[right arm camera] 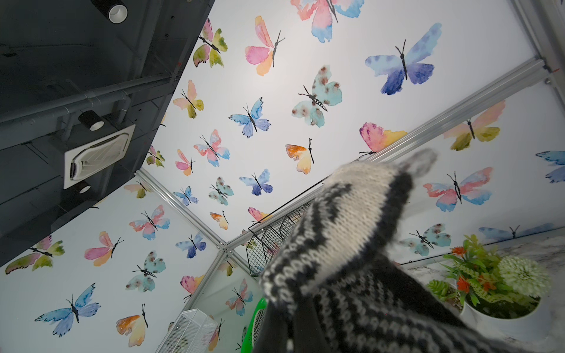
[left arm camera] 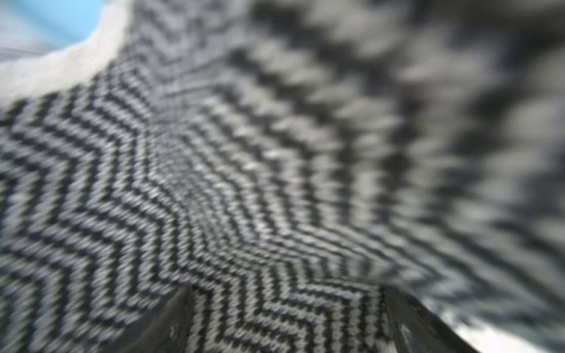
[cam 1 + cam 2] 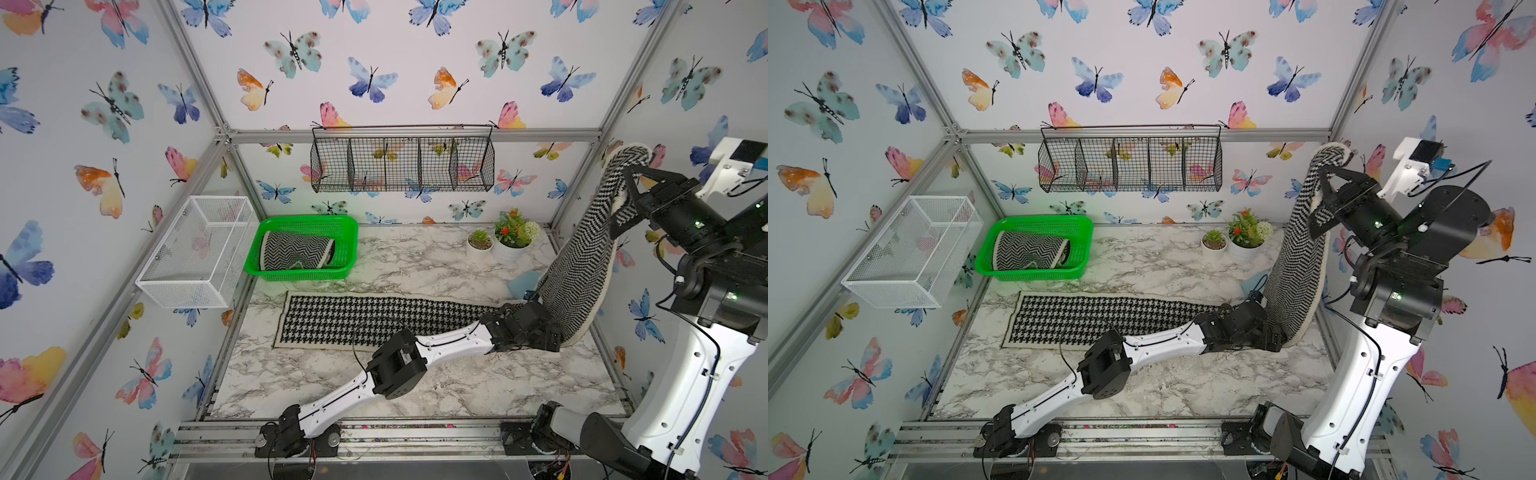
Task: Roll up the scarf and place it into the basket
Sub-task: Flatten out the scarf at the center of the board.
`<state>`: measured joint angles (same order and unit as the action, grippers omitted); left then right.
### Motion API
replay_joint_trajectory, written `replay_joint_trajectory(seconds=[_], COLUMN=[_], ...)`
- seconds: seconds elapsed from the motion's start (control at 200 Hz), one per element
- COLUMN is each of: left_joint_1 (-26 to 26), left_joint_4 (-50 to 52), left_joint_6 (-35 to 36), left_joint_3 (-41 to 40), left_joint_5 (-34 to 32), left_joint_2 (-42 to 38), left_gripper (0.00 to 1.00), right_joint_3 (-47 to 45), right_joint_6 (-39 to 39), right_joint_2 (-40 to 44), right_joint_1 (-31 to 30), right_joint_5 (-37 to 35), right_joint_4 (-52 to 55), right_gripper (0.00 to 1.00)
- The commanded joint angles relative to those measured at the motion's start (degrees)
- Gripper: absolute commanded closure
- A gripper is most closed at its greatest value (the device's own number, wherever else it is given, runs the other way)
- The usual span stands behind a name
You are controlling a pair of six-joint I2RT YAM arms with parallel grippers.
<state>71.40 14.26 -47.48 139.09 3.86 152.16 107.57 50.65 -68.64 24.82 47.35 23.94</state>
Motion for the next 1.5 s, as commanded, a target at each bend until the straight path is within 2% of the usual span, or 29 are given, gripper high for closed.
replay_joint_trajectory(seconds=[0.0, 0.09, 0.22, 0.556, 0.721, 0.871, 0.961, 1.186, 1.246, 1.327, 1.492], left_joint_1=[0.08, -0.96, -3.65, -10.01, -15.36, -20.38, -21.76, -24.24, -24.42, -24.86, -26.35], left_joint_4=[-3.88, -7.71, -14.81, -15.07, -14.25, -9.53, -6.66, -7.44, -7.32, -6.82, -6.23], left_joint_6=[0.57, 1.95, 1.1, 2.93, 3.47, 5.37, 6.64, 6.61, 6.74, 6.99, 7.22], left_joint_3=[-2.25, -15.06, -33.52, -58.6, -66.4, -68.09, -68.04, -70.79, -70.99, -71.07, -72.31], left_joint_5=[1.68, -1.84, -1.26, -3.3, -1.66, 2.03, 1.97, 4.29, 4.17, 4.03, 4.72], left_joint_2=[-0.76, -8.98, -20.84, -43.03, -50.48, -53.92, -55.28, -57.83, -58.33, -58.47, -60.01], left_gripper=[0.02, 0.02, 0.02, 0.02, 0.02, 0.02, 0.02, 0.02, 0.02, 0.02, 0.02], right_joint_3=[-0.62, -2.24, -3.75, -6.19, -8.81, -11.02, -10.56, -12.66, -13.62, -13.34, -13.38], right_joint_6=[-1.9, -1.72, -0.69, 3.02, 3.4, 3.72, 3.69, 4.91, 4.62, 1.63, -4.58], right_joint_2=[1.08, 1.45, 1.67, 4.84, 6.52, 6.64, 5.99, 4.7, 4.72, 4.13, 0.32], right_joint_1=[-2.17, -3.21, -3.58, -4.42, -5.05, -5.57, -5.82, -7.67, -10.49, -17.41, -38.71], right_joint_5=[0.57, 0.96, 1.87, 3.52, 4.58, 5.24, 5.32, 3.58, 1.13, -4.77, -20.71], right_joint_4=[-1.8, -2.42, -3.48, -5.05, -5.9, -7.6, -8.39, -12.34, -12.85, -10.84, -8.74], right_gripper=[0.98, 0.98, 0.98, 0.98, 0.98, 0.98, 0.98, 0.98, 0.98, 0.98, 0.98])
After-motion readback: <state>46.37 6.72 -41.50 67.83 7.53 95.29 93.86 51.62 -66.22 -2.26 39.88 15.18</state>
